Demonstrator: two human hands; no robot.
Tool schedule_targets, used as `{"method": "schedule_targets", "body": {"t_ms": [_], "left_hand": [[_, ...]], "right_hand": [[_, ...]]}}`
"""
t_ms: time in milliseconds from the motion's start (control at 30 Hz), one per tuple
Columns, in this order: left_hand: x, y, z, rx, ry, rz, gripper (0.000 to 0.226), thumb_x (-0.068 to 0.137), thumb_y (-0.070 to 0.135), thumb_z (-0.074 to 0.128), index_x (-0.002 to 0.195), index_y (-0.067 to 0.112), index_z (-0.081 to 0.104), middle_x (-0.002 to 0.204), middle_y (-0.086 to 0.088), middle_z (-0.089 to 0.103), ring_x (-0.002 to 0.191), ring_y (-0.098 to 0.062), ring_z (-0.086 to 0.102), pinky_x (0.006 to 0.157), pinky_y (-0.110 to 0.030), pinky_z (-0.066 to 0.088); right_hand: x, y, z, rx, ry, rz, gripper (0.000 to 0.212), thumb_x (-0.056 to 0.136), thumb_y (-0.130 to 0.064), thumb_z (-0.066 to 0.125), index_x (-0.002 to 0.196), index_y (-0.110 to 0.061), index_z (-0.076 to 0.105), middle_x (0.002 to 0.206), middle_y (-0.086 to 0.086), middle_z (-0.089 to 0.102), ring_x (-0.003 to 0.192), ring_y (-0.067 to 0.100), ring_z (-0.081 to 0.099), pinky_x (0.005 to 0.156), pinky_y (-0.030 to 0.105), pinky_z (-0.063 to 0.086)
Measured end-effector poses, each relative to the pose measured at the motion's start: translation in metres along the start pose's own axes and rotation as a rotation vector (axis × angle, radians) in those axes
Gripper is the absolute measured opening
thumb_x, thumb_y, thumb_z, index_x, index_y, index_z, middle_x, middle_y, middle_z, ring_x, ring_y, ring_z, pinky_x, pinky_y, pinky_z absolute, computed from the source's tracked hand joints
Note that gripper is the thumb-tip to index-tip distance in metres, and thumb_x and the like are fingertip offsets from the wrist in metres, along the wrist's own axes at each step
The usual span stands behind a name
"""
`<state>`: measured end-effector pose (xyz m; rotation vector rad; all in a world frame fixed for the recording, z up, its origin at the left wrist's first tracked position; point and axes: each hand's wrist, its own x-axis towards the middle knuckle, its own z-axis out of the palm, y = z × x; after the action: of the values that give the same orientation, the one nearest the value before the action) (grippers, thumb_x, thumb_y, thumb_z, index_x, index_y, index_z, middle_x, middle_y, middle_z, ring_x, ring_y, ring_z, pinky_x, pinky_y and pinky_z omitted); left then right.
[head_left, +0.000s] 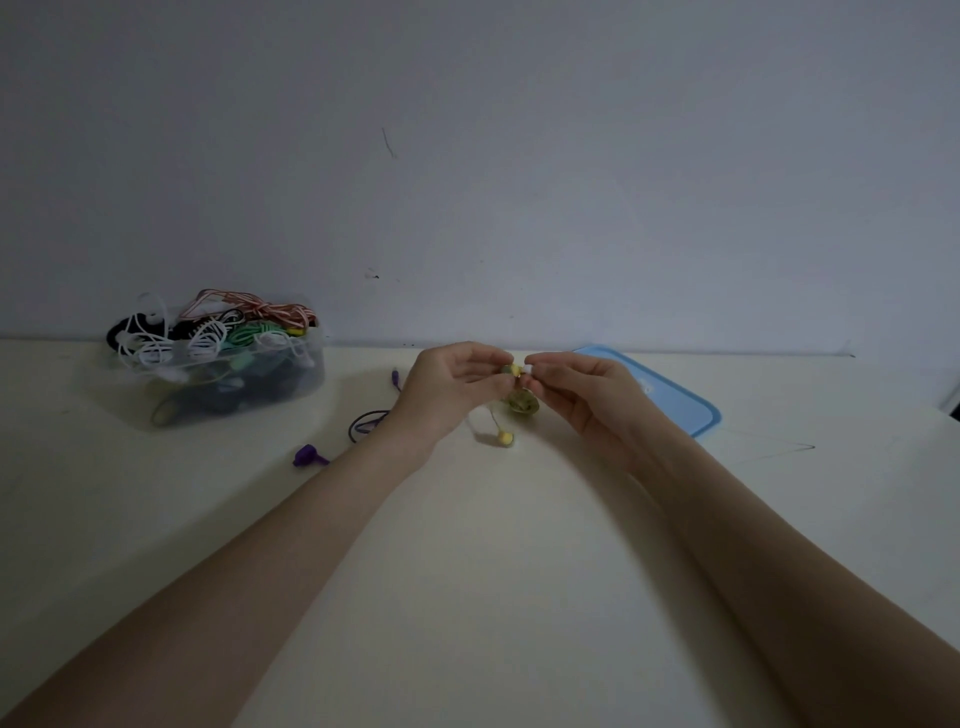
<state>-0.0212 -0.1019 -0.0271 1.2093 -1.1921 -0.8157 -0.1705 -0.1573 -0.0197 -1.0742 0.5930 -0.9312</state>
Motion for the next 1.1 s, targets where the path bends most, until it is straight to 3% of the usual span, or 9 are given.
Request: {"method": "schedule_targets", "body": {"t_ms": [133, 333, 800, 1100], "left_hand": [[-0.0009, 0.0016, -0.0001, -0.125, -0.01, -0.04, 0.015, 0.084, -0.006, 0.06, 0.098, -0.006, 0.063, 0.085, -0.017, 0.066, 0.066, -0.008, 0.067, 0.073, -0.017, 0.055], [0.0003, 0.0015, -0.0011, -0.106, 0.02, -0.057, 0.01, 0.083, -0.005, 0.061, 0.093, -0.003, 0.064, 0.079, -0.014, 0.065, 0.06, -0.005, 0.065, 0.066, -0.014, 0.054], [-0.0036, 0.0056, 0.0022, -0.04, -0.021, -0.031, 0.009, 0.083, -0.007, 0.061, 0.089, -0.001, 0.064, 0.077, -0.012, 0.064, 0.059, -0.002, 0.064, 0.066, -0.013, 0.054], [-0.0034, 0.0062, 0.0002, -0.169, -0.068, -0.104, 0.01, 0.087, 0.002, 0.058, 0.084, 0.004, 0.067, 0.067, -0.001, 0.066, 0.063, -0.006, 0.063, 0.067, -0.015, 0.053]], "right_hand": [[-0.0003, -0.0005, -0.0032, -0.011, -0.003, 0.001, 0.013, 0.086, 0.008, 0.053, 0.088, 0.003, 0.065, 0.073, 0.008, 0.071, 0.068, 0.011, 0.068, 0.07, 0.016, 0.055], [-0.0003, -0.0003, -0.003, -0.036, -0.015, 0.01, 0.012, 0.085, 0.007, 0.055, 0.089, 0.003, 0.066, 0.074, 0.007, 0.07, 0.068, 0.012, 0.068, 0.071, 0.018, 0.056], [0.0011, 0.0014, -0.0059, -0.061, -0.015, 0.016, 0.014, 0.085, 0.005, 0.056, 0.084, -0.002, 0.068, 0.07, 0.005, 0.069, 0.066, 0.011, 0.067, 0.064, 0.017, 0.054], [0.0014, 0.0005, -0.0075, -0.037, -0.063, 0.011, 0.013, 0.087, 0.004, 0.053, 0.092, 0.004, 0.066, 0.079, 0.009, 0.071, 0.073, 0.012, 0.069, 0.068, 0.015, 0.054]]}}
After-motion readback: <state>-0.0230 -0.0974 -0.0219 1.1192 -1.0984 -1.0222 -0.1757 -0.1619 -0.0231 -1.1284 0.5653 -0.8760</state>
